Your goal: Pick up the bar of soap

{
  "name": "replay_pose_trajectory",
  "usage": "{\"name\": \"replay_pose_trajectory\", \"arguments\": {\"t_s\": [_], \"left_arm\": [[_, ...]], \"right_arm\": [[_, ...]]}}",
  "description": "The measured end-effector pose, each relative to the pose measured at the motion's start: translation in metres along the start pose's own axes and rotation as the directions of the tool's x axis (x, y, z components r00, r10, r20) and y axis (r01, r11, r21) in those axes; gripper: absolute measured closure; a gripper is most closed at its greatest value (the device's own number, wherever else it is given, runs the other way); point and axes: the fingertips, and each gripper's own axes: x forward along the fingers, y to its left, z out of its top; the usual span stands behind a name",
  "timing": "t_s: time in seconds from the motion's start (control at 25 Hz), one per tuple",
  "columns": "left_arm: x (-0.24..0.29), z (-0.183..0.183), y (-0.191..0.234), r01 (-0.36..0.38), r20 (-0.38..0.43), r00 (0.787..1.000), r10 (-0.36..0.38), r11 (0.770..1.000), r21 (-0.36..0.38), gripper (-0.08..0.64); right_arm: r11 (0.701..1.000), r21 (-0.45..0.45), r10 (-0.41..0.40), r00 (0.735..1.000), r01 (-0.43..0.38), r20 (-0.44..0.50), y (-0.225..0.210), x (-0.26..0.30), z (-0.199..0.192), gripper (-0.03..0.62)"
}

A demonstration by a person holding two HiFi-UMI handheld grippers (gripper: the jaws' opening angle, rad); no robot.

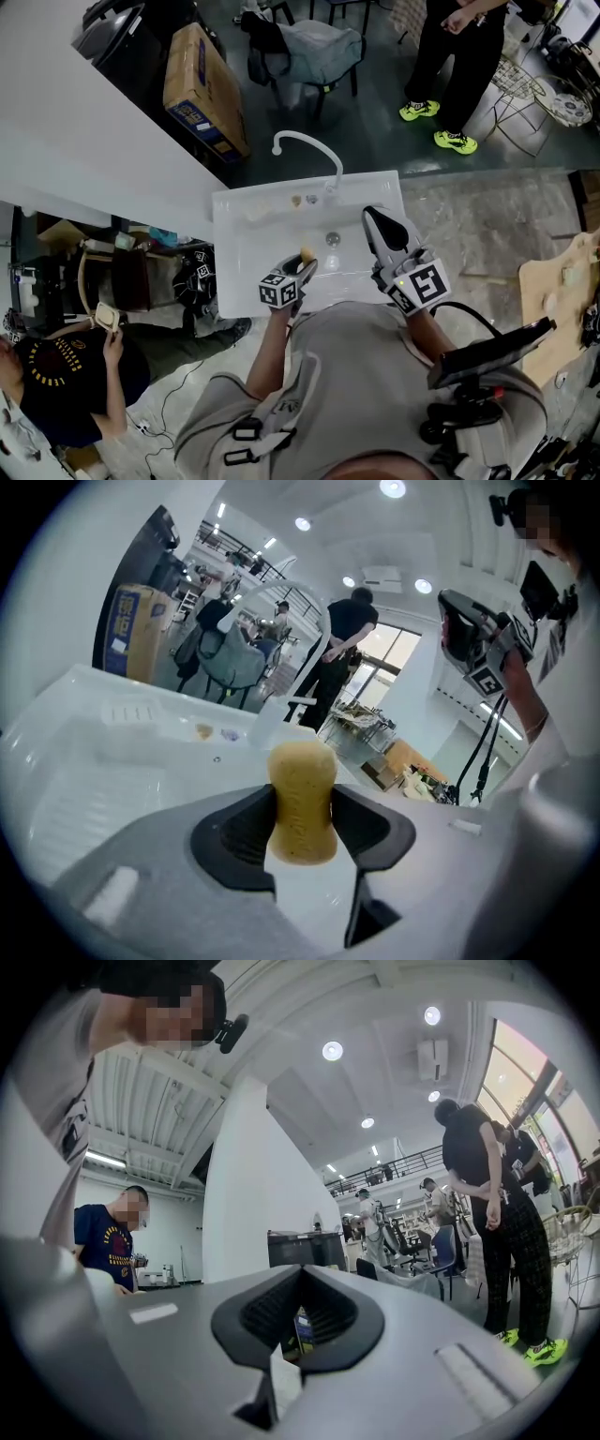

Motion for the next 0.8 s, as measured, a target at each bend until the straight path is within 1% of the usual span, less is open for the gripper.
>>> {"name": "replay_pose_trajectory", "arguments": {"t_s": [0.12,0.2,0.32,0.48,0.64,0.72,0.8], "left_arm": [[0.002,-0.034,0.020,-0.045,-0.070,0.997,0.042,0.998,-0.043,0.383],[0.002,-0.053,0.033,-0.084,-0.122,0.990,0.075,0.994,-0.072,0.383],[0.004,-0.079,0.048,-0.135,-0.213,0.971,0.110,0.985,-0.104,0.383],[0.012,-0.108,0.062,-0.171,-0.296,0.948,0.120,0.973,-0.154,0.388],[0.018,-0.119,0.077,-0.233,-0.337,0.928,0.161,0.954,-0.187,0.400],[0.018,-0.122,0.081,-0.252,-0.343,0.924,0.171,0.945,-0.209,0.402],[0.018,-0.124,0.083,-0.256,-0.347,0.922,0.169,0.941,-0.222,0.410]], "right_arm": [[1.000,0.003,0.003,1.000,-0.003,-0.005,0.001,0.001,-0.001,0.591],[1.000,0.002,0.009,1.000,-0.009,-0.005,0.002,0.001,-0.001,0.591],[1.000,0.004,0.015,1.000,-0.014,-0.009,0.004,0.002,-0.003,0.591],[1.000,0.004,0.021,1.000,-0.021,-0.013,0.005,0.003,-0.004,0.591],[1.000,0.004,0.021,1.000,-0.021,-0.012,0.006,0.002,-0.003,0.591],[1.000,0.004,0.017,1.000,-0.017,-0.011,0.005,0.001,-0.003,0.591],[1.000,0.004,0.013,1.000,-0.013,-0.009,0.003,0.001,-0.003,0.591]]}}
